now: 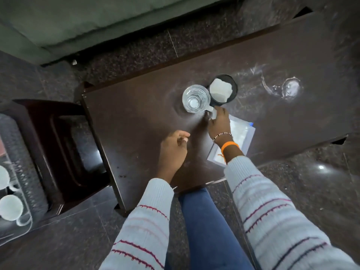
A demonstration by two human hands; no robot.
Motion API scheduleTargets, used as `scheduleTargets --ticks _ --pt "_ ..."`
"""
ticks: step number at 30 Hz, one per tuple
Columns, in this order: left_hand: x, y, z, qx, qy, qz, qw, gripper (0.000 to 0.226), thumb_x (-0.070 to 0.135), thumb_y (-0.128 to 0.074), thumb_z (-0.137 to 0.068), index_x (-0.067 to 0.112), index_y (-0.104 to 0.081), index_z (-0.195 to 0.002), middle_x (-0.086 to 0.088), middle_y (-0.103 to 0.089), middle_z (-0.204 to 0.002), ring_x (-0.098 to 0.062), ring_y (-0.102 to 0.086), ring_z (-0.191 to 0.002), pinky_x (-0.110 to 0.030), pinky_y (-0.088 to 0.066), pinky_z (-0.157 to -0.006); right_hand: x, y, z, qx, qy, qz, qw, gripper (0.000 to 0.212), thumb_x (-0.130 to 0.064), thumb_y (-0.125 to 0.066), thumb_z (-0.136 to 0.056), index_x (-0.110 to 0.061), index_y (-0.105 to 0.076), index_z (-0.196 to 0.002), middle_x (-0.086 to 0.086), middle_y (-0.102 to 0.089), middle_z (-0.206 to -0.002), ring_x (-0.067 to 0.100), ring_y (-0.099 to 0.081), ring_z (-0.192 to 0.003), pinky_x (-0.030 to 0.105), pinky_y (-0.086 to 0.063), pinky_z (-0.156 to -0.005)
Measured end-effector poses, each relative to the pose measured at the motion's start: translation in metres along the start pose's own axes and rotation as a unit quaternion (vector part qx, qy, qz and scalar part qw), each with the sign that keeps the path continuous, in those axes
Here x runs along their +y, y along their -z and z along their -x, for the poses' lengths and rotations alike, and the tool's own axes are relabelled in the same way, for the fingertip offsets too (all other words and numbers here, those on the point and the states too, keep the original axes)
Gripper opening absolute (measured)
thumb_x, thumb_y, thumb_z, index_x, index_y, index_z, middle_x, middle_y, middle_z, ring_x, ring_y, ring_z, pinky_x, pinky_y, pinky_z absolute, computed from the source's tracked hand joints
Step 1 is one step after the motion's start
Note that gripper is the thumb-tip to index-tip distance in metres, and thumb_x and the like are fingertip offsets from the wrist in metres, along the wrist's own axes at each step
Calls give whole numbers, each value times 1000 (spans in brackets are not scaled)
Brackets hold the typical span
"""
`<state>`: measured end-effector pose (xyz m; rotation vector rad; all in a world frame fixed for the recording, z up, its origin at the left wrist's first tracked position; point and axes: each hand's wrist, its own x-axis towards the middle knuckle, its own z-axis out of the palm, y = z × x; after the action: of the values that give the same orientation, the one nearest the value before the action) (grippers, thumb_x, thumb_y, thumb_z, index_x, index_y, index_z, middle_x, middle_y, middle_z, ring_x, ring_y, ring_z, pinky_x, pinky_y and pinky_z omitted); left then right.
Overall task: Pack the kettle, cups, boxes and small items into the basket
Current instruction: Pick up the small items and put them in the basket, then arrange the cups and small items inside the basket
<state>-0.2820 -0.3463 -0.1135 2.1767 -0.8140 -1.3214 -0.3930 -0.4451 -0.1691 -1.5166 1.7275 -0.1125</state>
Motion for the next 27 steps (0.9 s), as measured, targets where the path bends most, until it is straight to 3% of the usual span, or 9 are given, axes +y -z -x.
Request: scheduleTargets --ticks 2,7,12,18,21,24,27 --pt "2 -4 -8 7 3 -16 1000 24 3 -50 -86 13 -69 -97 -10 -71 -100 -24 -66 -92 -28 -47 -88 4 -2 -15 -27 10 23 999 46 6 -41 -87 1 -41 -133 24 -38 -140 35 -39 -128 30 -26 -103" --pt "-3 -9 -15 21 22 7 1000 23 2 -51 -86 13 -69 -95 -9 -71 -100 -23 -66 -91 -20 -43 -82 14 -14 -34 -75 35 73 994 51 6 -47 -84 -3 -41 -133 17 -25 -150 37 -43 -127 35 -34 -103" --pt "-18 -1 -13 21 53 23 998 22 4 -51 -88 15 -68 -96 -6 -70 -101 -19 -65 -92 -20 -44 -83 16 -29 -35 -66 4 142 988 32 -14 -53 -88 -2 -52 -118 20 -39 -136 44 -56 -106 44 -44 -91" --pt "-39 28 6 53 86 82 992 22 4 -52 -88 15 -68 -98 -8 -69 -104 -21 -64 -94 -27 -47 -88 14 -43 9 -132 -20 125 983 32 -18 -62 -84 0 -53 -109 25 -60 -115 39 -56 -107 38 -44 -86" --pt "-52 53 20 95 103 150 979 23 3 -51 -89 20 -66 -94 -8 -68 -105 -23 -64 -98 -34 -49 -93 -5 -57 43 -179 5 101 979 31 -19 -67 -81 0 -60 -104 25 -66 -106 36 -60 -101 37 -45 -85" --pt "-68 88 35 170 107 204 958 26 5 -51 -90 27 -64 -90 -1 -66 -98 -18 -63 -94 -38 -49 -95 -41 -76 74 -212 61 80 972 24 -22 -67 -81 -3 -67 -96 23 -69 -96 26 -57 -79 36 -46 -79" --pt "-88 132 52 242 110 255 930 32 5 -51 -90 35 -63 -85 3 -65 -94 -15 -62 -91 -38 -50 -96 -88 -97 105 -235 123 57 963 22 -20 -68 -81 -4 -70 -96 19 -71 -96 24 -57 -79 30 -42 -77"
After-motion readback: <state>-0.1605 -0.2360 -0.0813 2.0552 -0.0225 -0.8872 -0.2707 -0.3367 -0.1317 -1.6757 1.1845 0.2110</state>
